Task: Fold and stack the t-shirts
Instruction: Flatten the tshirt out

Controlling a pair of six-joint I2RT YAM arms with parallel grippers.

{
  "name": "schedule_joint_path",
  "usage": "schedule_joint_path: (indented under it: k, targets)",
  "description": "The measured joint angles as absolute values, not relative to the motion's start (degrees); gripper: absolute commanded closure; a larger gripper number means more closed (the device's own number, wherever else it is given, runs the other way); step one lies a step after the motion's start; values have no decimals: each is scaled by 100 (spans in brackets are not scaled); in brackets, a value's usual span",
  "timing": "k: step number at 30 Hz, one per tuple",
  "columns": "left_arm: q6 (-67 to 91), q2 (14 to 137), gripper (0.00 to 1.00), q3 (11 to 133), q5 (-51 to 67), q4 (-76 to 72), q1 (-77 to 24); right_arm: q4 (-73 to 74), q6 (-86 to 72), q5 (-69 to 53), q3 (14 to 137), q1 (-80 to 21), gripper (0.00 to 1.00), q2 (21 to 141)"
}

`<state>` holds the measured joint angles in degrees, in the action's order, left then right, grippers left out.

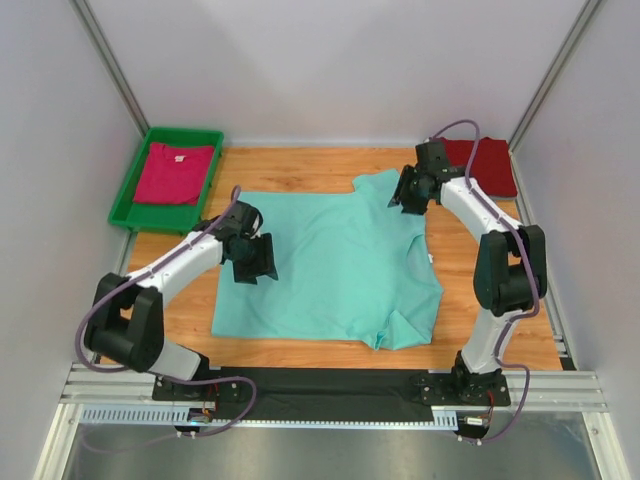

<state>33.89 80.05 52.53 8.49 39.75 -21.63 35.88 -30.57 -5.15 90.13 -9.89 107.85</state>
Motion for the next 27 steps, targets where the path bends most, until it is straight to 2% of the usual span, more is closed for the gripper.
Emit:
schedule_joint_path:
  k: [5, 8, 14, 18, 24, 27]
  targets:
    - [3391, 9013, 35, 5474, 711, 3857, -2106, 3706, -3030, -674, 7861, -1282, 56, 10471]
    - [3415, 9572, 35, 5553, 792, 3865, -1900, 3771, -2961, -642, 7609, -1509, 56, 10471]
    - [3411, 9885, 35, 5927, 974, 3889, -1553, 3691, -2694, -290, 7572, -2156, 56, 10687]
    - [3374, 10191, 35, 6292, 998, 3992, -1472, 3782, -2502, 93, 8097, -2235, 56, 11478]
    - [3234, 10683, 34, 7087, 766, 4180, -1302, 4073, -2040, 388, 10147, -2191, 55, 12689]
    - [3146, 10613, 32, 7238, 626, 4248, -1262, 4370, -1949, 412, 10746, -2182, 51, 12903]
